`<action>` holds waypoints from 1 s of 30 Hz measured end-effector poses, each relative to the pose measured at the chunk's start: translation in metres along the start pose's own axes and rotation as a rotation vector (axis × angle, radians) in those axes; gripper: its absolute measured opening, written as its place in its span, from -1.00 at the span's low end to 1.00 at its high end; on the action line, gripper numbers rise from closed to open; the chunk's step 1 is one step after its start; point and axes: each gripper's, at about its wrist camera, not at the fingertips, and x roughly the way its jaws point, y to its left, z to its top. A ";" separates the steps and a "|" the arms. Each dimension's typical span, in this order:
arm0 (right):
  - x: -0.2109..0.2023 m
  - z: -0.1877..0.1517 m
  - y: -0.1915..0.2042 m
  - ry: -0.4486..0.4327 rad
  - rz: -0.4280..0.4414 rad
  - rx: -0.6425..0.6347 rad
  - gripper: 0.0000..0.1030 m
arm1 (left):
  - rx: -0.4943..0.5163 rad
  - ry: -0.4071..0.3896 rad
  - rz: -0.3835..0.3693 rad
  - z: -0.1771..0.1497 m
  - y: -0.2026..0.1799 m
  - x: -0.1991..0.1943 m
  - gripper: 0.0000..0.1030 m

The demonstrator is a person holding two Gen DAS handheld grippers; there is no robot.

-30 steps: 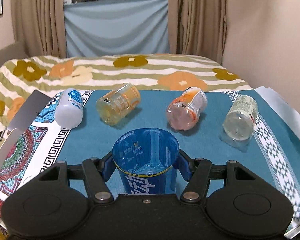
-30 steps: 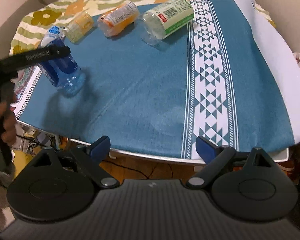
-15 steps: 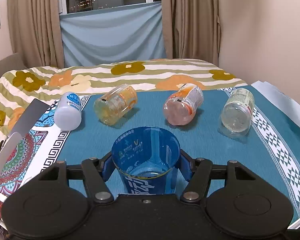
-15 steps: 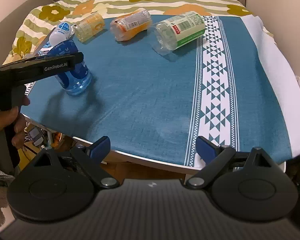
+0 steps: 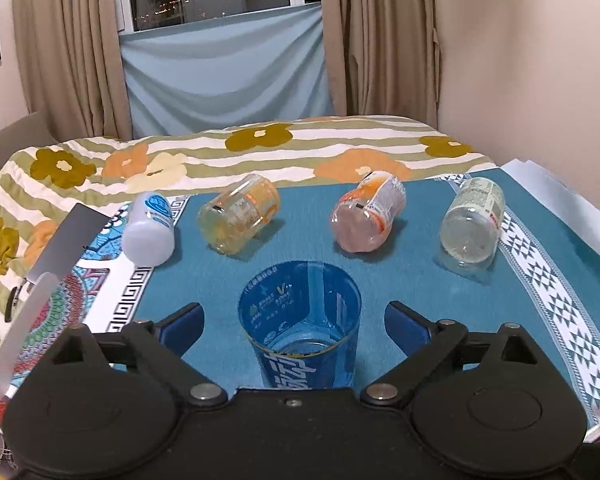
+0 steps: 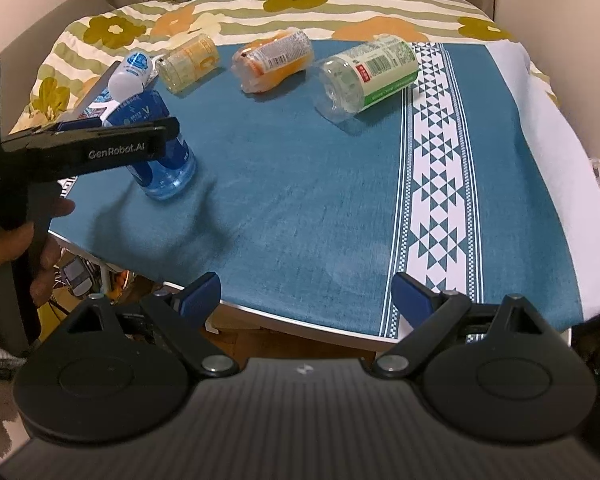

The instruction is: Flip cup upright

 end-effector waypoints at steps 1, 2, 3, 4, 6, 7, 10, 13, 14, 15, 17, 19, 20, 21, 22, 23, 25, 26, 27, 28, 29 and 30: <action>-0.003 0.001 0.001 -0.003 0.000 0.001 1.00 | -0.001 0.001 0.001 0.002 0.001 -0.006 0.93; -0.007 0.003 0.002 -0.007 0.001 0.001 1.00 | -0.003 0.003 0.000 0.004 0.002 -0.012 0.93; -0.011 0.005 0.003 -0.012 0.003 0.001 1.00 | -0.006 0.006 0.000 0.007 0.004 -0.019 0.93; -0.015 0.007 0.004 -0.018 0.004 0.000 1.00 | -0.010 0.010 -0.001 0.010 0.006 -0.026 0.93; -0.025 0.013 0.008 -0.030 0.002 -0.004 1.00 | -0.025 0.021 -0.002 0.016 0.011 -0.043 0.96; -0.031 0.016 0.009 -0.035 0.001 -0.003 1.00 | -0.032 0.026 -0.006 0.019 0.014 -0.051 0.98; -0.050 0.027 0.013 -0.053 -0.001 0.011 1.00 | -0.049 0.039 -0.013 0.030 0.024 -0.077 1.00; -0.070 0.039 0.017 -0.075 -0.020 0.036 1.00 | -0.043 0.043 -0.018 0.041 0.031 -0.103 1.00; -0.077 0.043 0.019 -0.088 -0.030 0.040 1.00 | -0.040 0.044 -0.018 0.044 0.034 -0.111 1.00; -0.084 0.045 0.020 -0.102 -0.043 0.043 1.00 | -0.037 0.045 -0.016 0.047 0.036 -0.118 1.00; -0.097 0.050 0.024 -0.133 -0.071 0.049 1.00 | -0.031 0.047 -0.018 0.052 0.041 -0.130 1.00; -0.108 0.053 0.027 -0.164 -0.090 0.060 1.00 | -0.022 0.052 -0.014 0.055 0.044 -0.139 1.00; -0.112 0.055 0.029 -0.173 -0.100 0.065 1.00 | -0.019 0.053 -0.012 0.057 0.045 -0.141 1.00; -0.117 0.056 0.031 -0.182 -0.111 0.070 1.00 | -0.018 0.053 -0.008 0.057 0.047 -0.145 1.00; -0.120 0.057 0.034 -0.191 -0.122 0.076 1.00 | -0.021 0.056 -0.007 0.058 0.050 -0.147 1.00; -0.123 0.058 0.035 -0.196 -0.130 0.083 1.00 | -0.029 0.060 -0.010 0.058 0.052 -0.148 1.00; -0.127 0.057 0.038 -0.202 -0.147 0.091 1.00 | -0.050 0.066 -0.018 0.057 0.058 -0.151 1.00; -0.129 0.057 0.040 -0.206 -0.154 0.093 1.00 | -0.060 0.067 -0.021 0.057 0.061 -0.153 1.00; -0.130 0.056 0.043 -0.211 -0.162 0.092 1.00 | -0.068 0.069 -0.022 0.056 0.063 -0.154 1.00; -0.130 0.055 0.045 -0.215 -0.168 0.088 1.00 | -0.074 0.071 -0.022 0.055 0.065 -0.155 1.00; -0.131 0.054 0.047 -0.220 -0.174 0.083 1.00 | -0.078 0.071 -0.022 0.054 0.068 -0.156 1.00; -0.132 0.052 0.050 -0.225 -0.180 0.079 1.00 | -0.080 0.070 -0.025 0.053 0.069 -0.156 1.00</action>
